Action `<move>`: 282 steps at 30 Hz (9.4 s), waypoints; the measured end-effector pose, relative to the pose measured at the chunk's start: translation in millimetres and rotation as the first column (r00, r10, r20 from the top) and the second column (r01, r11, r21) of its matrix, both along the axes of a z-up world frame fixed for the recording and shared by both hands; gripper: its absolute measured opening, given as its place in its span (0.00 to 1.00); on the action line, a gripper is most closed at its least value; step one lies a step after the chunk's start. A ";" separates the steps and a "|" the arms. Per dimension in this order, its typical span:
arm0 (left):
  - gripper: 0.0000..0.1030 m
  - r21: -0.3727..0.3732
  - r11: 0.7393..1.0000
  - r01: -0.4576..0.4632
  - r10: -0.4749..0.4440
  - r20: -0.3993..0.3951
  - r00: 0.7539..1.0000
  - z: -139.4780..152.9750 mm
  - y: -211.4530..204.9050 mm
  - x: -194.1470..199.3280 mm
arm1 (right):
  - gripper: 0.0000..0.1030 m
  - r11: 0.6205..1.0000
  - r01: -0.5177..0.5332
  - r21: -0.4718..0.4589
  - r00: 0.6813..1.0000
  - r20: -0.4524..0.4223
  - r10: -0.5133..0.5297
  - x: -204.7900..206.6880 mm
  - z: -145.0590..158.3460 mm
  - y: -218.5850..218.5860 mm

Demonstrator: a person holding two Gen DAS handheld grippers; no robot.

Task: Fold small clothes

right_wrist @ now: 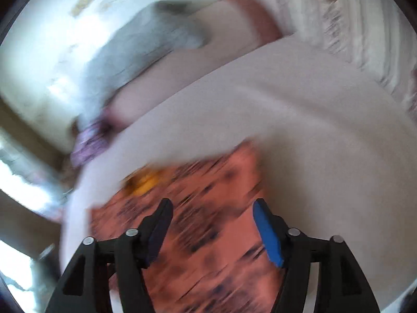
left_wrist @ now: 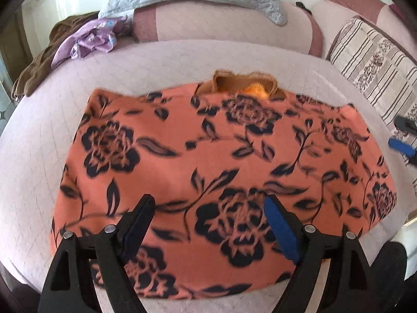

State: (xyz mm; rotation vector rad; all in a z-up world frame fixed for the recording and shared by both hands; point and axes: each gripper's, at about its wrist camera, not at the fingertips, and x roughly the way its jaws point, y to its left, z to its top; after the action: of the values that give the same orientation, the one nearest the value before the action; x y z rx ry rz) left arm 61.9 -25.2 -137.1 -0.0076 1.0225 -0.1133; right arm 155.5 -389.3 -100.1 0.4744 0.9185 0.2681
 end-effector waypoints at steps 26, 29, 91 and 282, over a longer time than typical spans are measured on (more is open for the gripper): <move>0.84 -0.007 0.999 -0.048 0.048 0.030 0.998 22.3 18.1 -23.1 | 0.76 0.857 0.293 0.425 0.952 -0.215 -0.219 -116.9 -110.2 1.3; 0.84 -0.047 0.994 -0.102 0.105 0.056 0.993 32.7 49.1 -29.3 | 0.76 0.849 0.309 0.429 0.947 -0.219 -0.234 -114.1 -112.0 -9.1; 0.72 -0.050 0.997 -0.066 0.064 -0.041 0.997 5.6 -2.4 28.8 | 0.69 0.903 0.340 0.262 0.938 -0.155 -0.309 -80.0 -92.1 -19.5; 0.34 -0.153 0.984 -0.096 0.098 0.009 0.995 7.9 77.0 37.8 | 0.61 0.967 -0.190 0.172 0.945 -0.234 0.227 47.7 -67.7 219.7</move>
State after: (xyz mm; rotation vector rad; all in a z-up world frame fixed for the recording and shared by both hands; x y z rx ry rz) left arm 99.7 51.8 -129.2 -0.1950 0.9928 -0.1019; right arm 203.1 -169.6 -167.7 0.5562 1.2068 0.4798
